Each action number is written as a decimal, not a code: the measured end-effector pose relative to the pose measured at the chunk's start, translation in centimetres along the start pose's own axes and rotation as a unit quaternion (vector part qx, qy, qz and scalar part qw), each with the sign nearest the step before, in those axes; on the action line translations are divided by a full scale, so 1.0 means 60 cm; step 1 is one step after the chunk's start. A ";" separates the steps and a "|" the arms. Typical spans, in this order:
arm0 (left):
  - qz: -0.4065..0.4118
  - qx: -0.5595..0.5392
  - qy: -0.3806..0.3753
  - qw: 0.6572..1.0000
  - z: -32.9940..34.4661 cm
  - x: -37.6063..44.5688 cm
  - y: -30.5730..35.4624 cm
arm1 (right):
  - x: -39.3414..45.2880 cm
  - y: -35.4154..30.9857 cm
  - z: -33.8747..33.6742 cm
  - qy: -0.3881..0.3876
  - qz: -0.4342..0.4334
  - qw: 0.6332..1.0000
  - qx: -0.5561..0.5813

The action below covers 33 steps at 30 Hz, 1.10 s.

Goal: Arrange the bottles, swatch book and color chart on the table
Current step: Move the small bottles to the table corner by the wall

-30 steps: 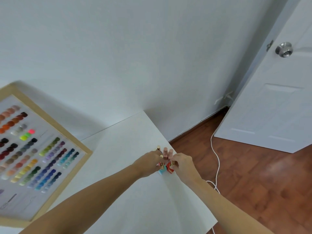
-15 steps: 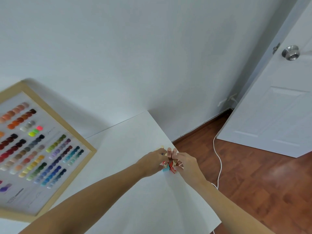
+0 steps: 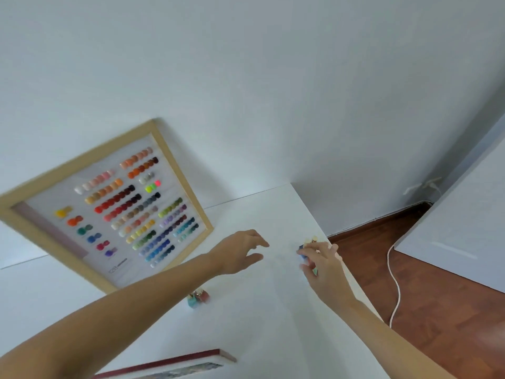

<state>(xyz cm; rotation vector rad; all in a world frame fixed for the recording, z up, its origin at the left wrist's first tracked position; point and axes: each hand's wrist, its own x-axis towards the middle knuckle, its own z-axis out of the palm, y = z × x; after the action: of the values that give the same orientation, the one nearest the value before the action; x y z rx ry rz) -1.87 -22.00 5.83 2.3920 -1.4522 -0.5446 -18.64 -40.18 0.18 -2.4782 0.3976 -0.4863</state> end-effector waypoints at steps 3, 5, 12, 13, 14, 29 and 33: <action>-0.042 -0.005 0.000 0.999 -0.016 -0.062 -0.050 | 0.006 -0.037 0.032 -0.062 -0.027 0.997 0.027; -0.074 -0.002 -0.003 0.997 -0.018 -0.103 -0.083 | 0.009 -0.065 0.056 -0.098 -0.040 0.993 0.042; -0.156 0.001 -0.039 0.987 0.007 -0.211 -0.167 | 0.011 -0.151 0.138 -0.202 -0.058 0.976 0.052; -0.161 0.005 -0.043 0.986 0.013 -0.218 -0.174 | 0.011 -0.161 0.147 -0.212 -0.057 0.974 0.052; -0.166 0.008 -0.045 0.985 0.019 -0.223 -0.180 | 0.011 -0.171 0.157 -0.222 -0.054 0.972 0.054; -0.171 0.009 -0.034 0.985 0.062 -0.209 -0.206 | 0.033 -0.237 0.254 -0.310 0.010 0.951 0.013; -0.188 -0.006 -0.016 0.982 0.065 -0.208 -0.203 | 0.036 -0.246 0.267 -0.316 0.019 0.948 0.026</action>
<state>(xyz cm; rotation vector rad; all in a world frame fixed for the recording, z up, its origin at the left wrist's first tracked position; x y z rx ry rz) 0.62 -5.58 -0.82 2.6728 -1.0019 -0.6777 -7.38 -21.65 -2.88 -2.4049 0.1633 0.3164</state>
